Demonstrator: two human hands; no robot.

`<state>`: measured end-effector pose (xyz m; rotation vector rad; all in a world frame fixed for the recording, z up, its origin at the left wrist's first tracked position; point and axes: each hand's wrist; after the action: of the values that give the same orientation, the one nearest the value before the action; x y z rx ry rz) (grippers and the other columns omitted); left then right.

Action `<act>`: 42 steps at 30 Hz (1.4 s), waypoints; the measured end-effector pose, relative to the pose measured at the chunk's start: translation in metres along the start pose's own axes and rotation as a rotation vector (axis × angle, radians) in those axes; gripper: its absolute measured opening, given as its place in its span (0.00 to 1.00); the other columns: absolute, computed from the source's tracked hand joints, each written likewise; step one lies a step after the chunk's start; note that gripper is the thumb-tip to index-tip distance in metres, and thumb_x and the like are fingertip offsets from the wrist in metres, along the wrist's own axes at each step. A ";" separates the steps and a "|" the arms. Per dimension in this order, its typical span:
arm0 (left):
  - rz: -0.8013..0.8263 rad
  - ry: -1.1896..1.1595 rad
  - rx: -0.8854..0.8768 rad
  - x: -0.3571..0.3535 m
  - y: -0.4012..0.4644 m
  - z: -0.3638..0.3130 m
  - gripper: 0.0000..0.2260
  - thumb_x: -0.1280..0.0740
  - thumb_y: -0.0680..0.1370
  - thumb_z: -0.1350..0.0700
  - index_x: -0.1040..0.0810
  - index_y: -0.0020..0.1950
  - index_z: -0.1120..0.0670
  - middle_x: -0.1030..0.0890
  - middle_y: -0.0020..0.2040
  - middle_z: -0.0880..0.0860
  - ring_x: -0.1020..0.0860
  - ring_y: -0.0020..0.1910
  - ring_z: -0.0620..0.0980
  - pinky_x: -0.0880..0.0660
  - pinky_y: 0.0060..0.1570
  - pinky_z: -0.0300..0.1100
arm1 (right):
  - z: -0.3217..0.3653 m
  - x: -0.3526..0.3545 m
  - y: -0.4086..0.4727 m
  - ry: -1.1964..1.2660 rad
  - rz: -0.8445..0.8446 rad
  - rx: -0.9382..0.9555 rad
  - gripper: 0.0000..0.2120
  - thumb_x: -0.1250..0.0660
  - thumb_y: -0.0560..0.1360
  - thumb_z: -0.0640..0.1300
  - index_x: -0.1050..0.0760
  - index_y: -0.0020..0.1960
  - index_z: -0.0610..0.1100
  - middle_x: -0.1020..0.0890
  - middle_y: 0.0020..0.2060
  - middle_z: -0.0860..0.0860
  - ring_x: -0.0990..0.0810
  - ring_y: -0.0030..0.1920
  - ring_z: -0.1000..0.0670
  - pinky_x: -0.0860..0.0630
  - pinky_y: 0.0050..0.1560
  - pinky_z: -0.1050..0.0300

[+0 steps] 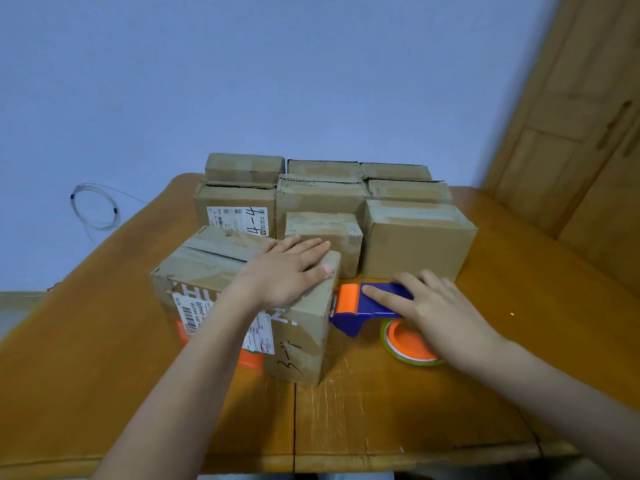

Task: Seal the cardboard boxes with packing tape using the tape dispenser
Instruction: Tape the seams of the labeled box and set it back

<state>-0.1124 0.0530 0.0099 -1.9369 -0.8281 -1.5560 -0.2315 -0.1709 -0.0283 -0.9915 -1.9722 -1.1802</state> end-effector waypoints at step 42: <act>-0.042 -0.015 -0.009 -0.002 0.000 0.002 0.25 0.54 0.82 0.39 0.51 0.78 0.42 0.50 0.79 0.41 0.55 0.78 0.44 0.57 0.75 0.47 | -0.035 -0.007 0.014 0.589 0.363 -0.465 0.39 0.43 0.69 0.25 0.32 0.70 0.58 0.21 0.60 0.51 0.23 0.60 0.46 0.26 0.49 0.58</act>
<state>-0.1112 0.0539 0.0074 -1.9514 -0.8748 -1.5735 -0.2109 -0.2001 -0.0136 -1.0146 -1.0346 -1.5281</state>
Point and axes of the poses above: each hand's wrist, its own y-axis towards the middle knuckle, its own x-axis out of the back of the hand, z = x × y
